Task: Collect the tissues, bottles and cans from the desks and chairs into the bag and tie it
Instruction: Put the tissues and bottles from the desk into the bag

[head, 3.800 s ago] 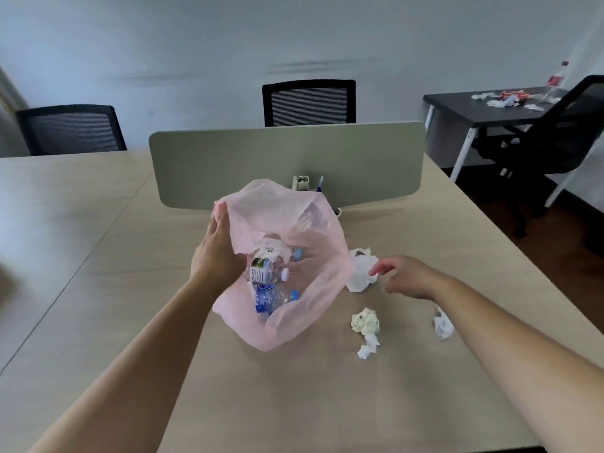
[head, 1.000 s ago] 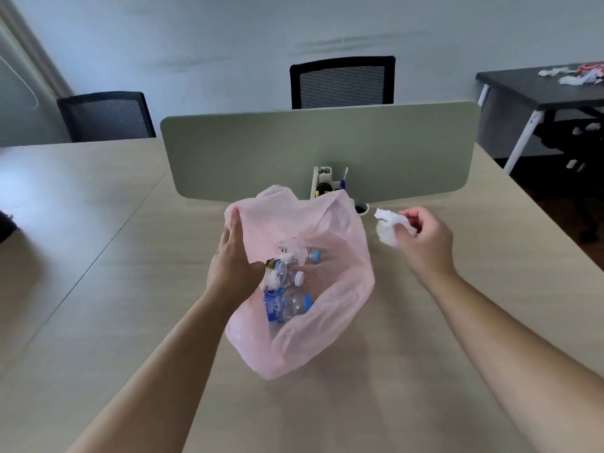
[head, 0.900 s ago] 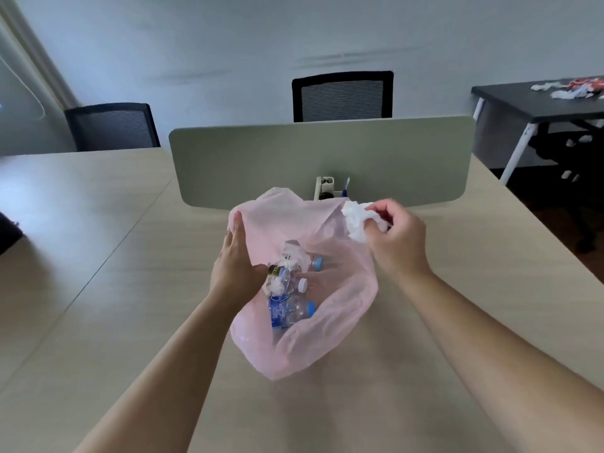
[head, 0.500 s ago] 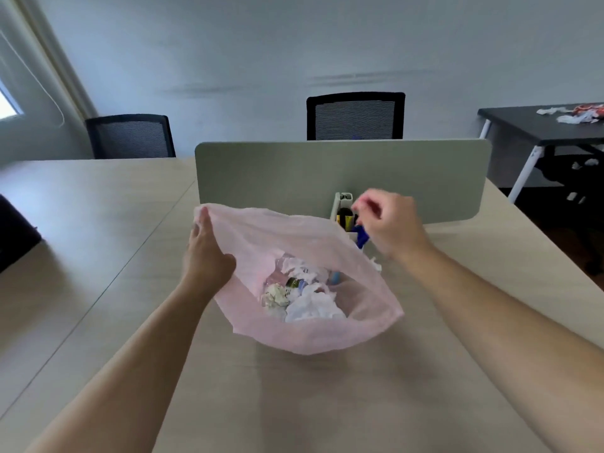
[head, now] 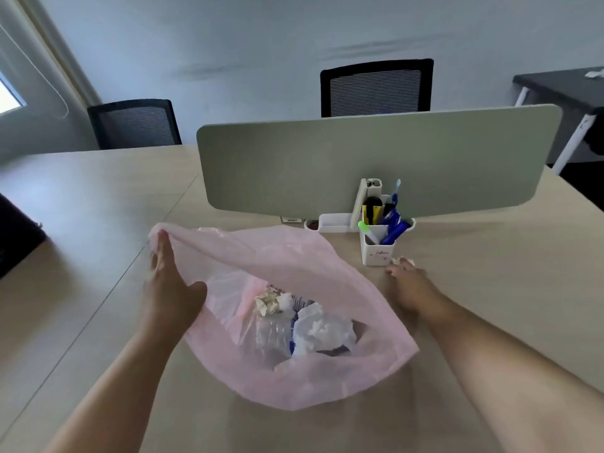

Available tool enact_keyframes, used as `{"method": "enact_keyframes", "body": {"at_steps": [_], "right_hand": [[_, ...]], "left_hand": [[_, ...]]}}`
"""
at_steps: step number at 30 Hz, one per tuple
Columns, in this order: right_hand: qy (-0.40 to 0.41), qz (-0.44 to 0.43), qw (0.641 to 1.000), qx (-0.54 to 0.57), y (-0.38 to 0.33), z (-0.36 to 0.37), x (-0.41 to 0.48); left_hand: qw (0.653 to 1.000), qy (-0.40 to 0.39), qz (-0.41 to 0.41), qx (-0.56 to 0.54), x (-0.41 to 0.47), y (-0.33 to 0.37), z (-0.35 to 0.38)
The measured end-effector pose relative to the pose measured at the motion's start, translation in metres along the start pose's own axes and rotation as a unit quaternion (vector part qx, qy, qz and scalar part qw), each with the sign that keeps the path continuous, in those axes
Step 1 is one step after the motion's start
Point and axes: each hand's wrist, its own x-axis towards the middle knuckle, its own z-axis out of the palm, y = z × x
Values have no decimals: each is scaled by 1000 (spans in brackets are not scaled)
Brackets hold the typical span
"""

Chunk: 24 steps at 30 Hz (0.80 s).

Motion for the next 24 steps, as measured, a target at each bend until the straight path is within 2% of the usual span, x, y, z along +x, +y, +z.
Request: {"method": "enact_keyframes", "body": {"at_steps": [3,5,7,9,13,15,16,18,20,21,22,24], "right_hand": [[55,14,997,48,5,7,1],[44,51,992,111,7,9,-2],[11,40,989,144,6,-5,-11],[49,11,982,184,-2,-40,-24],[244,-39,913,326,-42,-135,-74],[269,-109,885,363,-74,-156,-107],[256,-155,879,371,-89,-157,-125],[169,-248,895,330,-112,-142,-153],[52,-307,934,176,-120,-112,-162],[38,-315,944,92,-118,-97,-163],[70,-317,945,38,-113,-87,-165],[202,-292,935,-4,-98,-73,-167]], "left_hand": [[1000,-17,11,-5,-4,5,11],[999,-28,20,-10,-7,10,15],[999,-37,36,-13,-9,17,15],[998,-48,47,-13,-12,26,12],[996,-50,70,-28,-21,43,-1],[994,-52,88,-34,-26,48,-8],[993,-57,94,-33,-30,51,-11],[992,-66,104,-32,-40,54,-20],[990,-72,116,-28,-48,55,-25],[990,-76,120,-25,-51,55,-27],[989,-77,123,-25,-54,54,-30],[989,-77,126,-28,-58,53,-35]]}}
